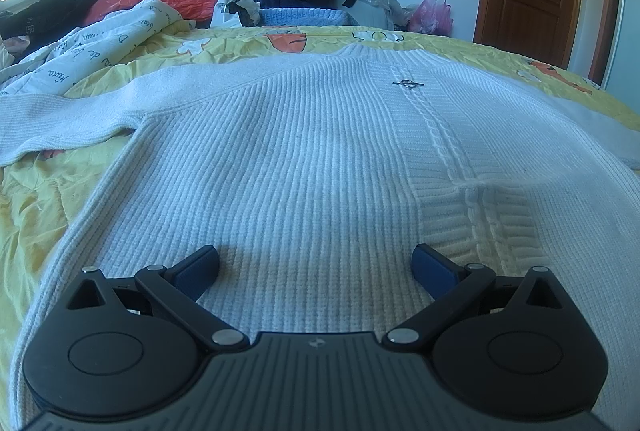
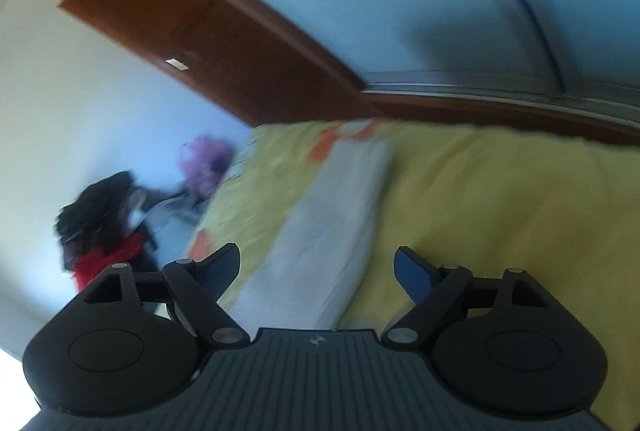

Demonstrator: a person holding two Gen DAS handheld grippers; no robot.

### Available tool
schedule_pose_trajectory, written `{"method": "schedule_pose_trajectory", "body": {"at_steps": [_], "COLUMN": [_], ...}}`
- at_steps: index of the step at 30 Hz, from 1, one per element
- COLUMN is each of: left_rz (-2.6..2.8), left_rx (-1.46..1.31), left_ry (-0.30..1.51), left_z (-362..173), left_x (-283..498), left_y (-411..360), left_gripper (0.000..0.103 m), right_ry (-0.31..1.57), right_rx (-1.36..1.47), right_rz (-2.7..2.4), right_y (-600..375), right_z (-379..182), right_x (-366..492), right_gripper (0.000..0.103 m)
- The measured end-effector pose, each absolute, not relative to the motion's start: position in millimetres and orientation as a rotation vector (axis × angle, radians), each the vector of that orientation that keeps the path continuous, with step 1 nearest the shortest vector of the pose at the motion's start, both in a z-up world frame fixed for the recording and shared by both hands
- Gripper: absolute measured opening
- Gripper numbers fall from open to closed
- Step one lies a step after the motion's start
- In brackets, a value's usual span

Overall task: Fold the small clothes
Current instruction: 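Grasp the sweater sleeve cuff with the right gripper and lift it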

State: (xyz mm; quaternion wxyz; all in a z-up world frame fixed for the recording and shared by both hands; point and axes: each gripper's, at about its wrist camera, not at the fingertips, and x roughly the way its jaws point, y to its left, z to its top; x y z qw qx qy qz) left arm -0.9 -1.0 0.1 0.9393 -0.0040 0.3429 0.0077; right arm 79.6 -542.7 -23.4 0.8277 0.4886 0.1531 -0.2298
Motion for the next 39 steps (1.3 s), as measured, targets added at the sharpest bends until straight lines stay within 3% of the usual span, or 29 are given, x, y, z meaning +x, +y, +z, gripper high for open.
{"method": "schedule_pose_trajectory", "body": {"at_steps": [5, 7, 9, 10, 11, 19, 27, 31, 37, 39], "left_rz": [0.016, 0.016, 0.016, 0.016, 0.015, 0.014, 0.003, -0.002, -0.012, -0.012], "left_rx": [-0.008, -0.008, -0.008, -0.008, -0.008, -0.012, -0.043, -0.055, -0.072, -0.072], "left_ry": [0.7, 0.7, 0.7, 0.7, 0.7, 0.699, 0.69, 0.687, 0.681, 0.681], "left_z": [0, 0, 0, 0, 0, 0, 3, 3, 3, 3], "left_x": [-1, -1, -1, -1, -1, -1, -4, -3, -4, -4], "left_y": [-1, -1, -1, -1, -1, -2, 4, 6, 10, 10], "left_gripper": [0.103, 0.103, 0.103, 0.103, 0.103, 0.103, 0.103, 0.103, 0.103, 0.103], "right_ry": [0.342, 0.349, 0.373, 0.38, 0.4, 0.313, 0.263, 0.366, 0.561, 0.599], "right_rx": [0.956, 0.904, 0.838, 0.799, 0.771, 0.721, 0.556, 0.532, 0.414, 0.382], "right_rz": [-0.518, -0.514, -0.531, -0.54, -0.554, -0.496, -0.021, 0.234, 0.297, 0.277], "right_y": [-539, -532, -533, -531, -535, -512, -338, -223, -108, -93], "right_z": [-33, -39, -39, -37, -33, 13, 85, 81, 29, 16], "right_x": [104, 118, 129, 133, 136, 107, 111, 131, 154, 152], "right_gripper": [0.083, 0.076, 0.061, 0.043, 0.016, 0.015, 0.015, 0.015, 0.015, 0.02]}}
